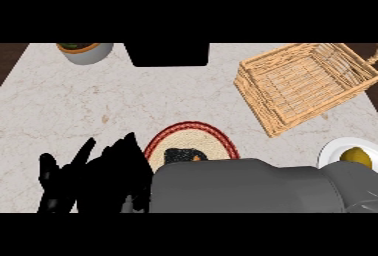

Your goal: Pick the croissant from the placemat and place it in the basket

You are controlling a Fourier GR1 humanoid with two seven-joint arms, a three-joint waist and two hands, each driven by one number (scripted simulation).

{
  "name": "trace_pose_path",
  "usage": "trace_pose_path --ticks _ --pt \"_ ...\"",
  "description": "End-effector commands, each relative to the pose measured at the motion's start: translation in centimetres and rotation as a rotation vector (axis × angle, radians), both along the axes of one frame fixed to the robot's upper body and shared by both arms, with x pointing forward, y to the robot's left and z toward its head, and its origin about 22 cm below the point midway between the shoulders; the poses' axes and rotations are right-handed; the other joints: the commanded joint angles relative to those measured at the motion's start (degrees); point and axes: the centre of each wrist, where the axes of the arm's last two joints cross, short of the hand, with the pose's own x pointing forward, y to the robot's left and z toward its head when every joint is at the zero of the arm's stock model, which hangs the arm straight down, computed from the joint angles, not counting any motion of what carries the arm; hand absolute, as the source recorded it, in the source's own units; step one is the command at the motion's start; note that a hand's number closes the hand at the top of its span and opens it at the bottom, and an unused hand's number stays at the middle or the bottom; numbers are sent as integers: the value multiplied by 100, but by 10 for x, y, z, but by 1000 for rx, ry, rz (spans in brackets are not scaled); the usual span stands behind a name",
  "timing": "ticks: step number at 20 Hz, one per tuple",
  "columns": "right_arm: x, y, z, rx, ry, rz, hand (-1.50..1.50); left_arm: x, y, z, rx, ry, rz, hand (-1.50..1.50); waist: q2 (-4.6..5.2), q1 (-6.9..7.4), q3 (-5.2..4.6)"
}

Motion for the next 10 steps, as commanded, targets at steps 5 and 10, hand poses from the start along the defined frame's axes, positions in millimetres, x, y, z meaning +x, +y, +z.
trace_pose_path --ticks 5,10 --pt "-1 -17 -36 -132 -85 -112 -150 -2 19 -15 52 89 25 0 47 -8 -31" --pt "-3 -31 -71 -131 -66 -116 -150 -18 17 -23 38 89 22 0 55 50 -29"
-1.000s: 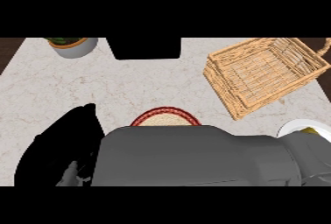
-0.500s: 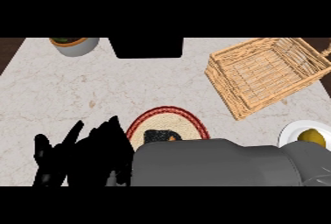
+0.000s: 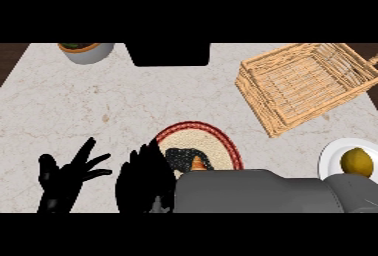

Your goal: Pick the croissant from the placemat and place it in the basket

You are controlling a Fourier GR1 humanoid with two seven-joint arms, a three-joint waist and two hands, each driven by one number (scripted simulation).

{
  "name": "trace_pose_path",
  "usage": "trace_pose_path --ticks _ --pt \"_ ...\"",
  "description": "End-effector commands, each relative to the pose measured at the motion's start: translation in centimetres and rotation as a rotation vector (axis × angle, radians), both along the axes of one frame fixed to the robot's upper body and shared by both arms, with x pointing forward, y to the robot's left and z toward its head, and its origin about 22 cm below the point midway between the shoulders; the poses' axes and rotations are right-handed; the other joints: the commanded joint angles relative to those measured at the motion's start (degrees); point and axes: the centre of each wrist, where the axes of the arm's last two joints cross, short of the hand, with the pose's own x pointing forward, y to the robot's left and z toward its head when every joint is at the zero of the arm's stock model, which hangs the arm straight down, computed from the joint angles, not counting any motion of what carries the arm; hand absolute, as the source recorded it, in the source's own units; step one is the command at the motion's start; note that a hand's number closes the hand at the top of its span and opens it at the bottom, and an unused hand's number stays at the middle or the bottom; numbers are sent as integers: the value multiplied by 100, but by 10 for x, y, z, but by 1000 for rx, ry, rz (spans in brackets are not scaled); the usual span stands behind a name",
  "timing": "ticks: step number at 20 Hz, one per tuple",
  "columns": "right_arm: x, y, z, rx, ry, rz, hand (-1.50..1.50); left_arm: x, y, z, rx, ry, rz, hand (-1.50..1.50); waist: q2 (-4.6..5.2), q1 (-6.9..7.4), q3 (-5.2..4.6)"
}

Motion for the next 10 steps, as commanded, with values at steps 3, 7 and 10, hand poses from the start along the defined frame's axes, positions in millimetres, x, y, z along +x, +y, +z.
trace_pose_path --ticks 3,7,10 --pt "2 -13 -14 -53 -48 -70 -150 -18 21 -31 47 103 34 0 53 34 -39" --pt "1 -29 -33 -49 -45 -85 -150 -14 11 -22 64 106 42 0 50 35 -33" --pt "-10 -18 -43 -52 -62 -80 -150 -12 10 -30 44 101 38 0 52 34 -37"
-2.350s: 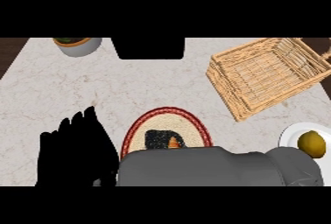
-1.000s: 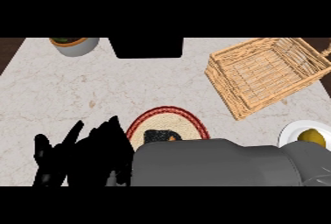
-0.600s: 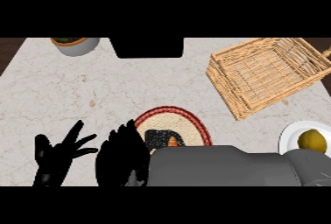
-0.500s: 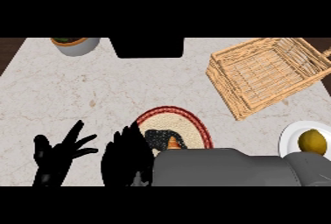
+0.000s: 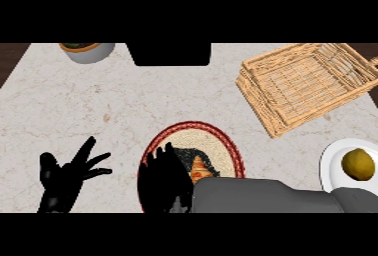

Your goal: Pick the croissant from the placemat and place it in the basket

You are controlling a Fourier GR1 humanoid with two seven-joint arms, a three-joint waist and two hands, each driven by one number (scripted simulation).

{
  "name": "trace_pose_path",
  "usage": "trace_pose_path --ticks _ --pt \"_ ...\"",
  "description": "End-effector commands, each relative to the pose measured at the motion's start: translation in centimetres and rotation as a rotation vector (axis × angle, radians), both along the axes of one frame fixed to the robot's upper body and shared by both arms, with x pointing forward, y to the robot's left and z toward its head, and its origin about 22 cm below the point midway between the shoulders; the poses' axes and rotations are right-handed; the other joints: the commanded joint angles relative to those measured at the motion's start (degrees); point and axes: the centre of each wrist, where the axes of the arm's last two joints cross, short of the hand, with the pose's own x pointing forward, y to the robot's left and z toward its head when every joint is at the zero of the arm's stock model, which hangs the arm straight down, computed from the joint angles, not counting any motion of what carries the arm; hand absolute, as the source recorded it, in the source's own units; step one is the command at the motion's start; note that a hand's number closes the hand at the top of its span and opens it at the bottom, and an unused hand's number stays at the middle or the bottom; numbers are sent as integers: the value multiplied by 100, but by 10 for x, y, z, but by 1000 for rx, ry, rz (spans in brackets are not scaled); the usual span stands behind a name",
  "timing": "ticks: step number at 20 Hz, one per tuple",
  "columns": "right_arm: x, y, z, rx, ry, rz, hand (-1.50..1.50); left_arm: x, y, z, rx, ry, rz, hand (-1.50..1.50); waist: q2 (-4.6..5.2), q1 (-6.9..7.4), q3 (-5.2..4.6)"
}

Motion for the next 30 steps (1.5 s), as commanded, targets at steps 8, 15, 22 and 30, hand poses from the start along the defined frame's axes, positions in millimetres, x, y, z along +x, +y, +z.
trace_pose_path --ticks 8,15,22,30 --pt "-15 -11 -25 -6 -56 -46 -150 8 7 -11 56 103 25 0 46 -4 -42" --pt "13 -18 -45 -62 -53 -57 -150 -14 15 -13 47 94 15 0 54 74 -42" --pt "9 -14 -66 -160 -54 -89 -150 -16 20 -21 44 106 26 0 48 53 -43" --pt "1 -22 -86 -149 -47 -81 -150 -18 14 -14 38 92 28 0 48 64 -40"
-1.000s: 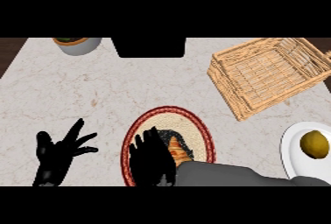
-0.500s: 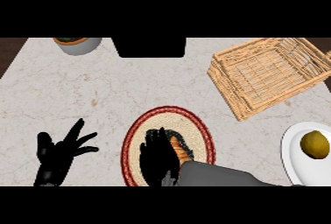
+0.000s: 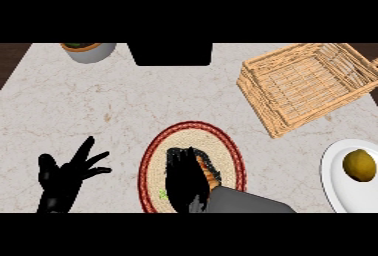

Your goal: Pick the croissant from the placemat and place it in the basket

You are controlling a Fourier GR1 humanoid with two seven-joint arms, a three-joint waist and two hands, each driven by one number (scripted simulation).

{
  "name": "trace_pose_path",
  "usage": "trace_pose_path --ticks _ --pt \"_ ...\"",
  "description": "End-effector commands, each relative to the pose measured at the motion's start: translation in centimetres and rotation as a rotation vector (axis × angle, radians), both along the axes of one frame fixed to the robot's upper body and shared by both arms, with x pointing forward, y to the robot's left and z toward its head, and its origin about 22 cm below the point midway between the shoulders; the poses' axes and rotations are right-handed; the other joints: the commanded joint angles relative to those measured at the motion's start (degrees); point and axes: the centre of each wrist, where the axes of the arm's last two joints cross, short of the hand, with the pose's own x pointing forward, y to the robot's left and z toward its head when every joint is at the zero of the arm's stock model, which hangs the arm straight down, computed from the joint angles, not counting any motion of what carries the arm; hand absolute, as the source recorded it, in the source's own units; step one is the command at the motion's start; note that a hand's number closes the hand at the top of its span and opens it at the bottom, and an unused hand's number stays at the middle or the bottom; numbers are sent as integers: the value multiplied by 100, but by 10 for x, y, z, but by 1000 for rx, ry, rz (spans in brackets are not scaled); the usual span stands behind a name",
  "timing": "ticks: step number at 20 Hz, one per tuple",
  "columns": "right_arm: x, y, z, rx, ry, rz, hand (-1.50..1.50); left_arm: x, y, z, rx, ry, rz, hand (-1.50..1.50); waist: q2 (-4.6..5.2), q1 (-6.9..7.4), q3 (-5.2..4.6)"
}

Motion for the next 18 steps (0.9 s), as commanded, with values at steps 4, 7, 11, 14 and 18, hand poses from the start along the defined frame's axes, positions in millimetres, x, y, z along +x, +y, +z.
trace_pose_path --ticks 4,7,11,14,18 --pt "13 -6 -10 -8 -14 -13 -150 -8 8 -27 38 97 28 0 55 21 -49" --pt "8 -6 -7 -19 -21 -29 -150 -17 4 -42 52 108 35 0 51 -5 -52" --pt "5 -15 -27 -43 -44 107 150 -6 2 -18 29 93 21 0 56 60 -45" --pt "5 -19 -37 -72 -68 130 150 -6 18 -11 57 100 42 0 59 61 -46" --pt "16 -17 -31 -61 -103 158 150 -4 13 -20 59 113 17 0 61 45 -48"
